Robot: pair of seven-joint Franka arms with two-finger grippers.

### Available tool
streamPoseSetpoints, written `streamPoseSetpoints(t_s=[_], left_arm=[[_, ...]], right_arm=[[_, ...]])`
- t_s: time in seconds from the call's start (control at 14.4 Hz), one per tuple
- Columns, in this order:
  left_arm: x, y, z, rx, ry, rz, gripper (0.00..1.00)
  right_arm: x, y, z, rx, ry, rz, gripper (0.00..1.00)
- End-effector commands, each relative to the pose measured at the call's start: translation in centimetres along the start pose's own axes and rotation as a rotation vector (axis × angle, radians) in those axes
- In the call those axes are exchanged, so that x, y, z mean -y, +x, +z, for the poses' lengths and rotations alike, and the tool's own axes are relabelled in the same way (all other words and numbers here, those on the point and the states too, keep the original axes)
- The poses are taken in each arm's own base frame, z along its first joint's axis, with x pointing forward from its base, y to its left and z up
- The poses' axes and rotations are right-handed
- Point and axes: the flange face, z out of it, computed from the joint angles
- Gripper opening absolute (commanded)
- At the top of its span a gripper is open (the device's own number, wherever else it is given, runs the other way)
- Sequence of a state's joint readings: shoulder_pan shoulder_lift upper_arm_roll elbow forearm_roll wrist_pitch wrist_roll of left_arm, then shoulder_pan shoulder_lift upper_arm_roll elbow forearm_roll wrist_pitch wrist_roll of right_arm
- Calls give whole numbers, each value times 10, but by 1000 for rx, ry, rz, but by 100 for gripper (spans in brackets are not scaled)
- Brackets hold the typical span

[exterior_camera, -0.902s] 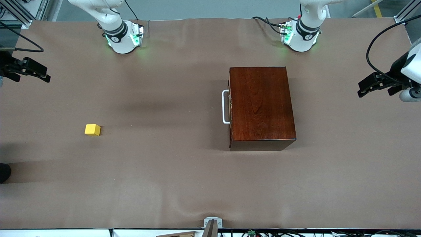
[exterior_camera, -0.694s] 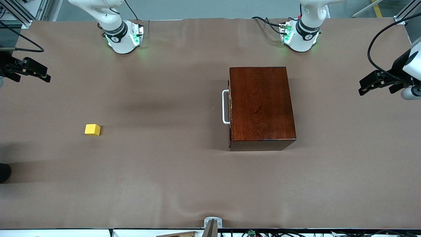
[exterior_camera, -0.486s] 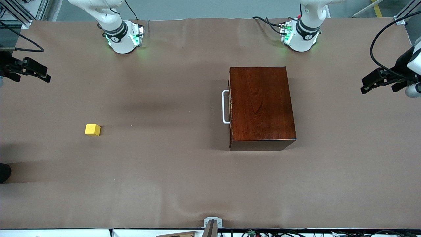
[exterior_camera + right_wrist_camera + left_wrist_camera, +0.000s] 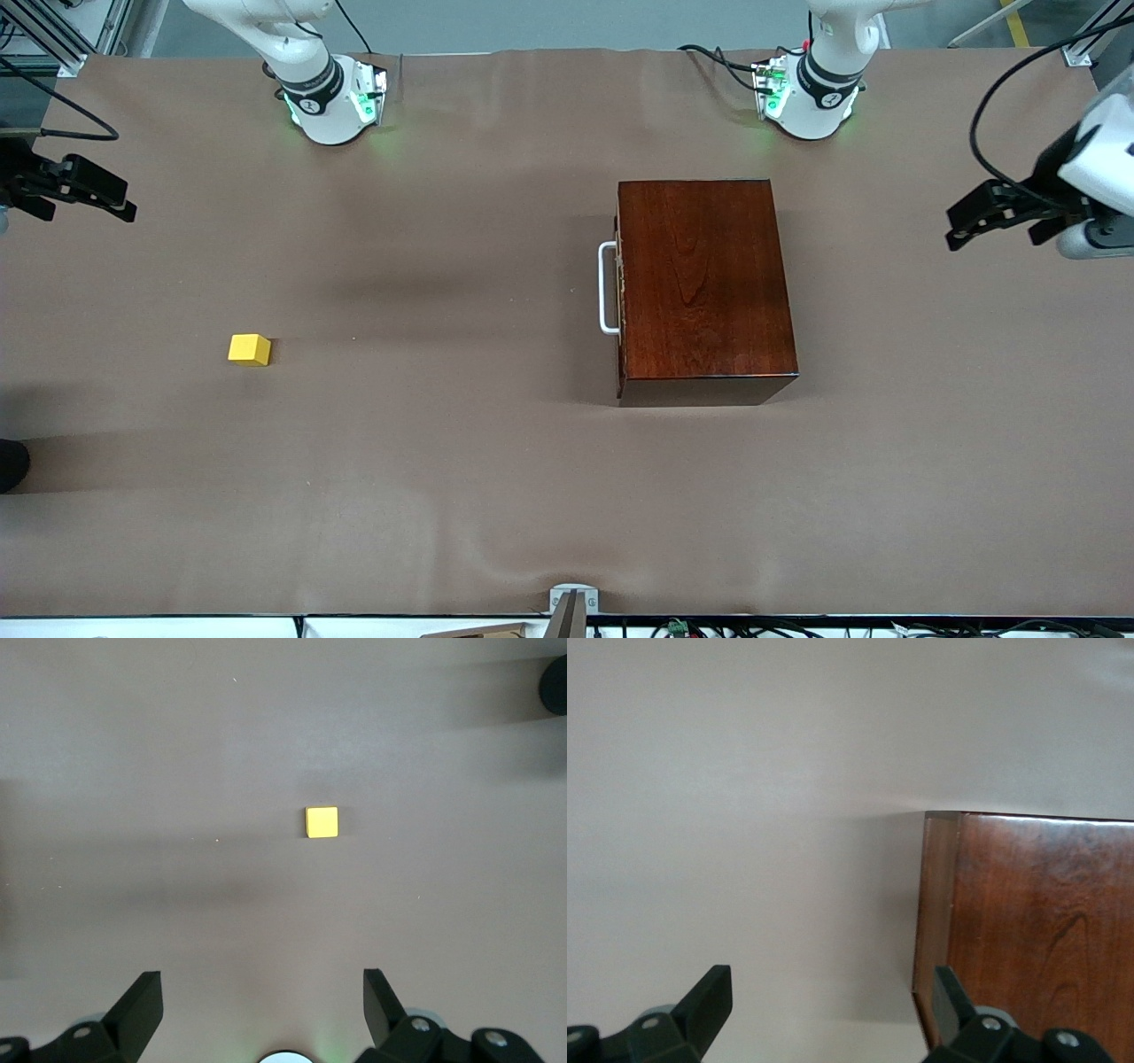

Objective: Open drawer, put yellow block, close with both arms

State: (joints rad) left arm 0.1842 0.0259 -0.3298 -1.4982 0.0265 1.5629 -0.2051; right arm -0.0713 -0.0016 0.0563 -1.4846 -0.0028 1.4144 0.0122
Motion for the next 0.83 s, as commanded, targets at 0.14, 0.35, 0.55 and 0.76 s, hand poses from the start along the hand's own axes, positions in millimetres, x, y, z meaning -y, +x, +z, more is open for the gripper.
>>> streamPoseSetpoints(t_s=[0.14,0.35,0.55,0.76], left_arm=[[-64,-16,-1,-2,40,-39,100],[-104,-27,5,10,31,-24,100],[-152,-37,26,50,16,76,100],[-213,-52,60,75,69,153,100]], right_arm=[[-1,-1,-4,-7,17,15,100],[-1,-1,-4,-7,17,15,100],[-1,-1,-3,-7,17,15,100],[-1,-1,-3,-5,17,15,100]])
